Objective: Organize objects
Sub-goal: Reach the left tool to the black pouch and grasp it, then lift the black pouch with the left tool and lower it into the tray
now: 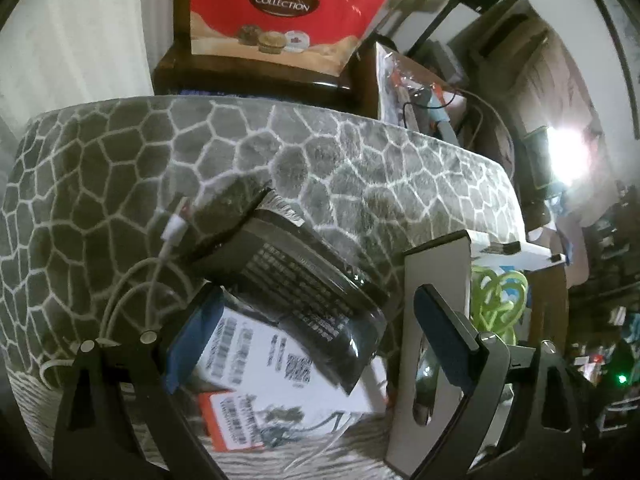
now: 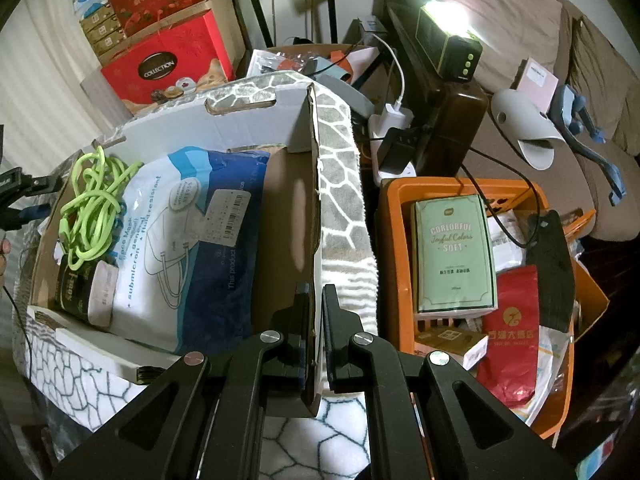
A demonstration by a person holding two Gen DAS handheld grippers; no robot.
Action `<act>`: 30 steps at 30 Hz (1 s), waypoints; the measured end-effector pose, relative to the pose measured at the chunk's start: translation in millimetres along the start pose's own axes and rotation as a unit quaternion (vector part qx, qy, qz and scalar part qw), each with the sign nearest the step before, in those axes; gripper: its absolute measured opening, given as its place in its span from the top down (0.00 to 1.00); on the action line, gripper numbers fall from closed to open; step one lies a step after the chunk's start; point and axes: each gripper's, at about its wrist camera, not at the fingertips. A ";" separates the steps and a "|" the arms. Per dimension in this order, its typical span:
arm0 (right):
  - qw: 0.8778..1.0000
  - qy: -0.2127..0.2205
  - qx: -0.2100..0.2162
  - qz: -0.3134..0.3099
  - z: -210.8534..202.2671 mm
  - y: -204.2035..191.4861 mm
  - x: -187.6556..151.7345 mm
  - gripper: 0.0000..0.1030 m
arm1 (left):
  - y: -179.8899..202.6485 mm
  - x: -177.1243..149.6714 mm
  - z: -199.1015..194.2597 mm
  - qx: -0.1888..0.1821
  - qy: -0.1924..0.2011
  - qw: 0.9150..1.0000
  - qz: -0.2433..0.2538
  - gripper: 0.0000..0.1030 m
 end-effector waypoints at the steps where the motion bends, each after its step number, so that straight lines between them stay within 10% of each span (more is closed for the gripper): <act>1: 1.000 0.000 0.000 0.000 -0.1 0.0 -0.1 0.95 | 2.3 1.3 3.3 0.006 -0.003 1.000 0.001 0.08; 10: 1.000 -0.001 -0.003 -0.002 -1.1 1.8 -0.3 0.94 | 19.2 -3.2 22.2 0.058 -0.006 0.998 0.016 0.40; 30: 1.000 0.000 0.001 0.000 -0.1 2.2 0.1 0.94 | 59.7 -45.7 -61.5 -0.023 0.063 0.993 0.092 0.43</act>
Point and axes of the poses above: each gripper's, at about its wrist camera, not at the fingertips, and z roughly the way its jaws point, y to its right, x to its top, and after that the axes turned 7 degrees about -y, right-handed
